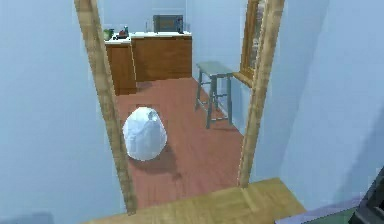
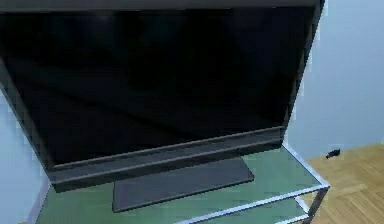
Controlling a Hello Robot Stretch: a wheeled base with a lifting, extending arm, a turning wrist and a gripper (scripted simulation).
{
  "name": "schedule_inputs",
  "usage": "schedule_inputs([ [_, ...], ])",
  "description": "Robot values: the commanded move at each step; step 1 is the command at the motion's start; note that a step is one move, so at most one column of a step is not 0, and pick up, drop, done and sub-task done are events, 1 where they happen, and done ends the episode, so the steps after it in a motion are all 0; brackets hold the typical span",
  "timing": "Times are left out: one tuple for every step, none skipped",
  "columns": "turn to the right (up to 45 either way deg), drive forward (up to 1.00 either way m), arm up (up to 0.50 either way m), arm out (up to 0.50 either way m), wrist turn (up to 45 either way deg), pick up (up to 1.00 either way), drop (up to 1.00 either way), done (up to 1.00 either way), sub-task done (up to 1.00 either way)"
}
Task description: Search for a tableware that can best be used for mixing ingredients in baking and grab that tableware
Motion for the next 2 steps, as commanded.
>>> schedule_inputs([
  [0.0, 1.0, 0.0, 0.0, 0.0, 0.0, 0.0, 0.0, 0.0],
  [3.0, 0.0, 0.0, 0.0, 0.0, 0.0, 0.0, 0.0, 0.0],
])
